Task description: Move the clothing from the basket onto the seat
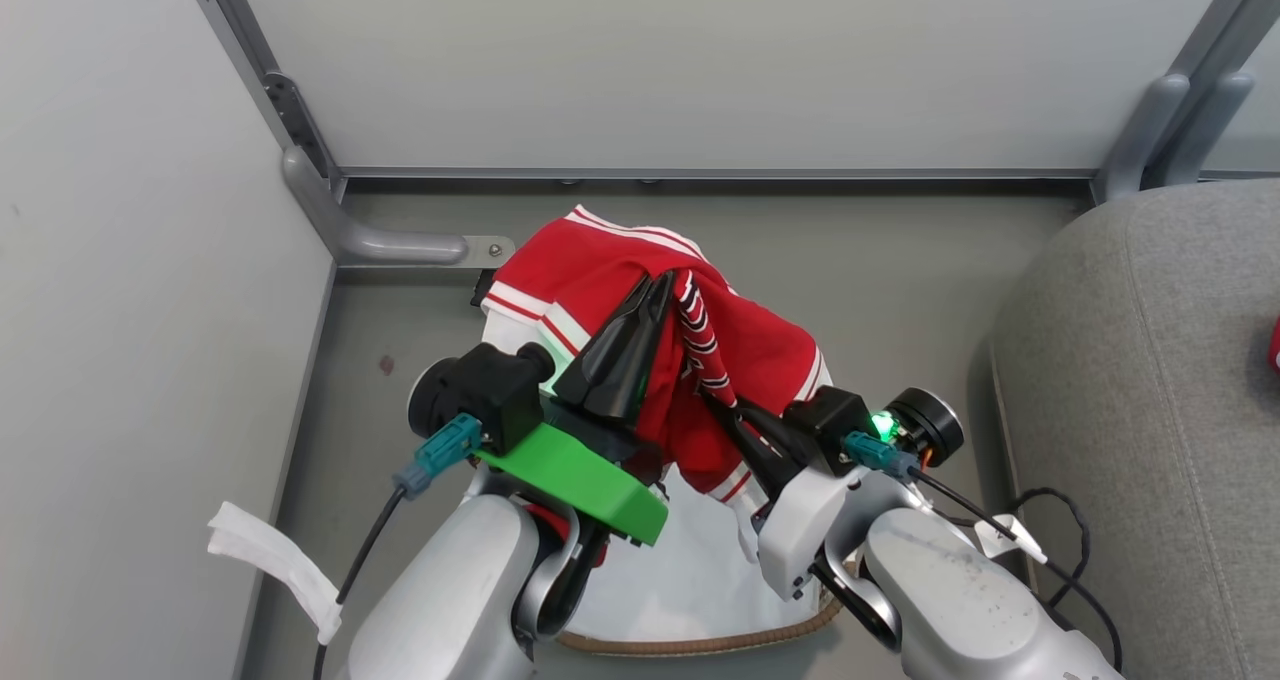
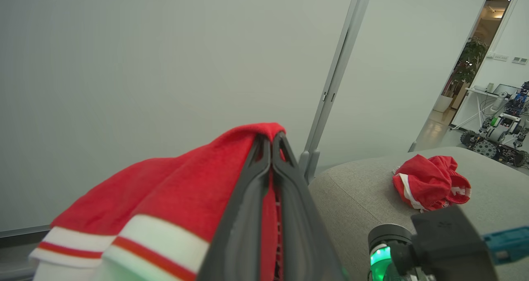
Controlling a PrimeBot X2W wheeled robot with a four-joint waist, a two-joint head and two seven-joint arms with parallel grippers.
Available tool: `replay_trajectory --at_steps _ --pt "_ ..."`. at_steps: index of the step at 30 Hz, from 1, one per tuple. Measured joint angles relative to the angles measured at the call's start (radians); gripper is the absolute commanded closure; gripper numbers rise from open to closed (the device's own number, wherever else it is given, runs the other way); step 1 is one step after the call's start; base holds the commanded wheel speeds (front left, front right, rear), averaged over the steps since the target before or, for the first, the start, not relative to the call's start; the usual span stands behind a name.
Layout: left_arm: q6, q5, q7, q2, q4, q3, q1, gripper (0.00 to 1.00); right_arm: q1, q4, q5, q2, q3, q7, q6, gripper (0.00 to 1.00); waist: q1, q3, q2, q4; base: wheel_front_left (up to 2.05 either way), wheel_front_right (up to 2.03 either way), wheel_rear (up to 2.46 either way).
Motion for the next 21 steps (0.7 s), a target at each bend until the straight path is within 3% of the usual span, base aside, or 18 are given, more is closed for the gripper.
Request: replay_trajectory --at_steps 6,7,8,9,21 --pt "0.0 0.012 0.0 0.0 0.006 0.022 0.001 1.0 0.031 -0.058 -0.008 -0.001 -0.07 0.0 0.0 1.0 0.0 0.004 0.0 -0.019 0.0 0.0 0.0" --pt "0.0 0.016 0.0 0.0 0.013 0.024 0.002 0.68 0.04 -0.073 -0.009 0.0 -0.083 0.0 0.0 1.0 0.0 0.005 0.0 -0.021 0.0 0.0 0.0" --pt "0.0 0.021 0.0 0.002 0.019 0.028 0.003 0.26 0.049 -0.092 -0.009 0.0 -0.095 0.0 0.0 1.0 0.0 0.005 0.0 -0.025 0.0 0.0 0.0" --pt "0.0 0.024 0.0 0.004 0.027 0.033 0.004 0.0 0.058 -0.111 -0.008 0.0 -0.107 0.0 0.0 1.0 0.0 0.006 0.0 -0.029 0.0 0.0 0.0" --pt "0.0 0.061 0.0 0.04 0.07 0.125 0.068 0.0 0.181 -0.356 0.005 0.0 -0.254 0.0 0.0 1.0 0.0 0.002 0.0 -0.149 0.0 0.0 0.0"
